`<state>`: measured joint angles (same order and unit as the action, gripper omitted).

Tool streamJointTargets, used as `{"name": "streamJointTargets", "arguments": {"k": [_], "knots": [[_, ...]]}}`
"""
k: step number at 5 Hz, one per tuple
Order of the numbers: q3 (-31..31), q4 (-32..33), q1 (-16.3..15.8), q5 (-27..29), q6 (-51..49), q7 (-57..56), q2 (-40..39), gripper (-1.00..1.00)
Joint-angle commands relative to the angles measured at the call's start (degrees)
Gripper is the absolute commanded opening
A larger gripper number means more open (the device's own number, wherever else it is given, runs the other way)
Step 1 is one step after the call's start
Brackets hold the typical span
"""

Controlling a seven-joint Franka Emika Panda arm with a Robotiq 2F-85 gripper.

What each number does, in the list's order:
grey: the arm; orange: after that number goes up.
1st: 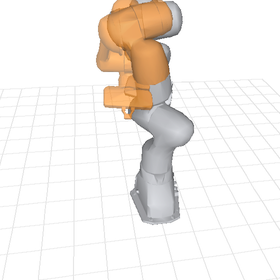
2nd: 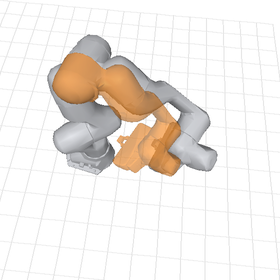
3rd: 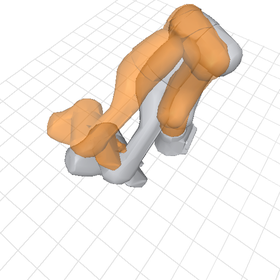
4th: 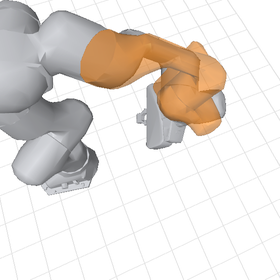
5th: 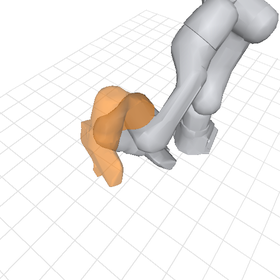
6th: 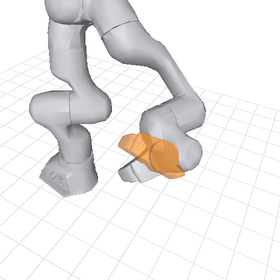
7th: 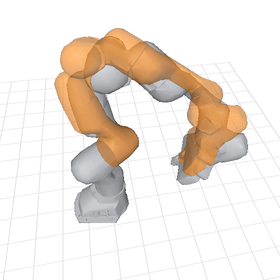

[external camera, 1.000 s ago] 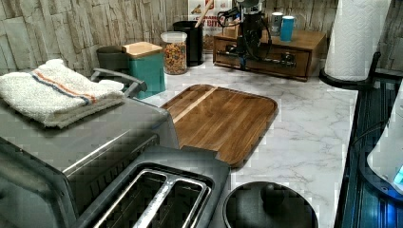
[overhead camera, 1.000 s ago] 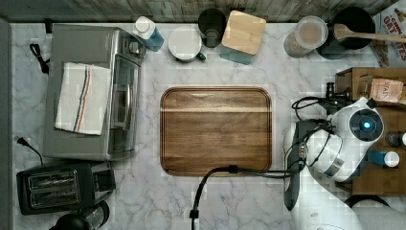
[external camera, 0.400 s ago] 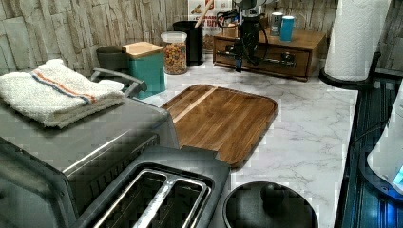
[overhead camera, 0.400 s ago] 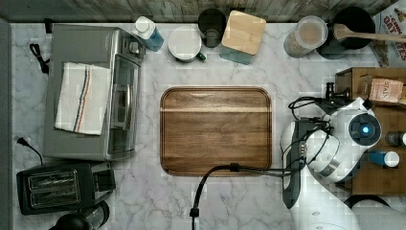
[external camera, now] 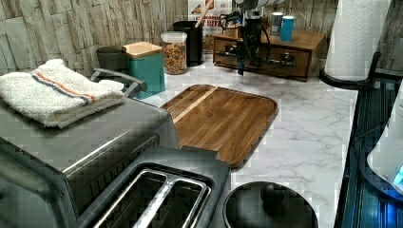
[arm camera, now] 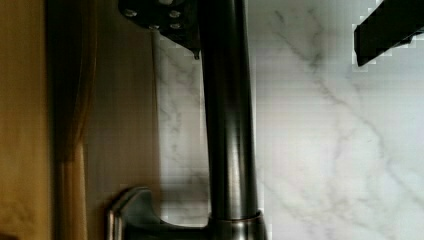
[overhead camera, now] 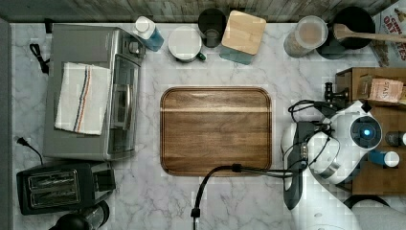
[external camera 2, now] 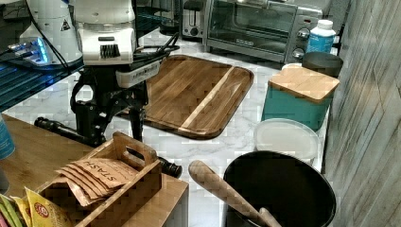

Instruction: Open the drawer.

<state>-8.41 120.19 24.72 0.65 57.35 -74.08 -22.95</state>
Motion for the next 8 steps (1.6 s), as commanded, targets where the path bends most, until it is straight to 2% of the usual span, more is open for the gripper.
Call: {"name": "streamJointTargets", "arguments": {"k": [1, 3, 5, 6, 8], "knots": [[8.1, 12.3, -7.0, 4.0, 3.0, 2.1, 7.7, 1.00], [12.0, 15.5, -13.5, 4.7, 4.9, 11.4, 8.4, 1.00], [14.0, 17.5, -14.8, 3.1, 5.7, 15.5, 10.7, 1.00], [12.7, 14.7, -15.3, 6.7, 0.6, 13.9, 10.7, 1.00], [13.5, 14.7, -14.4, 6.4, 0.7, 14.1, 10.7, 1.00]]}}
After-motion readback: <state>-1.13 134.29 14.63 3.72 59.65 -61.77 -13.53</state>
